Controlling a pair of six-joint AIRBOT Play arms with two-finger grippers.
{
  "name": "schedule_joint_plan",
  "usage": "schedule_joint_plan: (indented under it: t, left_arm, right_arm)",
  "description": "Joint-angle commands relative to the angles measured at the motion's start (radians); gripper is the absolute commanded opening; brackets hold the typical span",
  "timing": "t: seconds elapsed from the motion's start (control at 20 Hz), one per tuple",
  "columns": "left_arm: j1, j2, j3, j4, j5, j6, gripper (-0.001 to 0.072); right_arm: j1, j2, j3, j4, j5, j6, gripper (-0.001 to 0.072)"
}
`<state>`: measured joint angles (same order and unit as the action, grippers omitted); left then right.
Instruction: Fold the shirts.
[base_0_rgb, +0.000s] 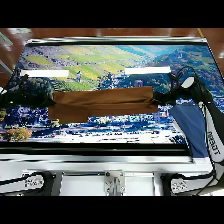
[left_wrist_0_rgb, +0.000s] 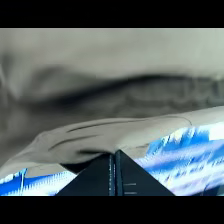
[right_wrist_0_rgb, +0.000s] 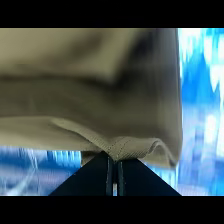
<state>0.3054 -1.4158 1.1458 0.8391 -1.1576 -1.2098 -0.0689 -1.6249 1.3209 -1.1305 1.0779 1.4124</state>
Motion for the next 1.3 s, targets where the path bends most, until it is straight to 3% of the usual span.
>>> schedule_joint_plan:
  t: [0.0, 0.2, 0.4, 0.55, 0.6, 0.65, 0.7, 0.9, 1.05, 1.25]
  left_arm:
    - [-0.002, -0.135, 0.168, -0.031, 0.006, -0.053, 0.0033]
    - [-0.007, -0.299, 0.281, -0.138, 0.034, -0.064, 0.0034]
    - [-0.007, -0.375, 0.302, -0.158, 0.147, -0.124, 0.0034]
    - [-0.006, -0.409, 0.302, -0.159, 0.121, -0.138, 0.0067]
    - [-0.006, -0.415, 0.302, -0.159, 0.096, -0.138, 0.0259]
    - [-0.003, -0.417, 0.302, -0.159, 0.063, -0.138, 0.0554]
    - [0.004, -0.417, 0.303, -0.159, 0.028, -0.138, 0.0666]
    - [0.036, -0.414, 0.309, -0.159, -0.134, -0.137, 0.0665]
    - [0.032, -0.407, 0.309, -0.159, -0.214, -0.134, 0.0664]
    - [0.013, -0.39, 0.309, -0.17, -0.215, -0.134, 0.0664]
  right_arm:
    - [0.017, -0.142, 0.201, -0.023, -0.042, 0.053, 0.0075]
    - [0.043, -0.296, 0.376, -0.031, -0.058, 0.102, 0.0075]
    - [0.061, -0.372, 0.417, -0.032, -0.071, 0.118, 0.0077]
    - [0.06, -0.375, 0.417, -0.071, -0.045, 0.119, 0.0119]
    - [0.057, -0.371, 0.417, -0.083, -0.038, 0.115, 0.0411]
    - [0.051, -0.364, 0.417, -0.084, -0.034, 0.101, 0.0694]
    - [0.044, -0.351, 0.417, -0.084, -0.029, 0.099, 0.0695]
    - [-0.024, -0.331, 0.417, -0.053, 0.027, 0.135, 0.0695]
    - [-0.067, -0.382, 0.417, 0.116, 0.106, 0.119, 0.0694]
    - [-0.06, -0.465, 0.417, 0.294, 0.12, 0.099, 0.069]
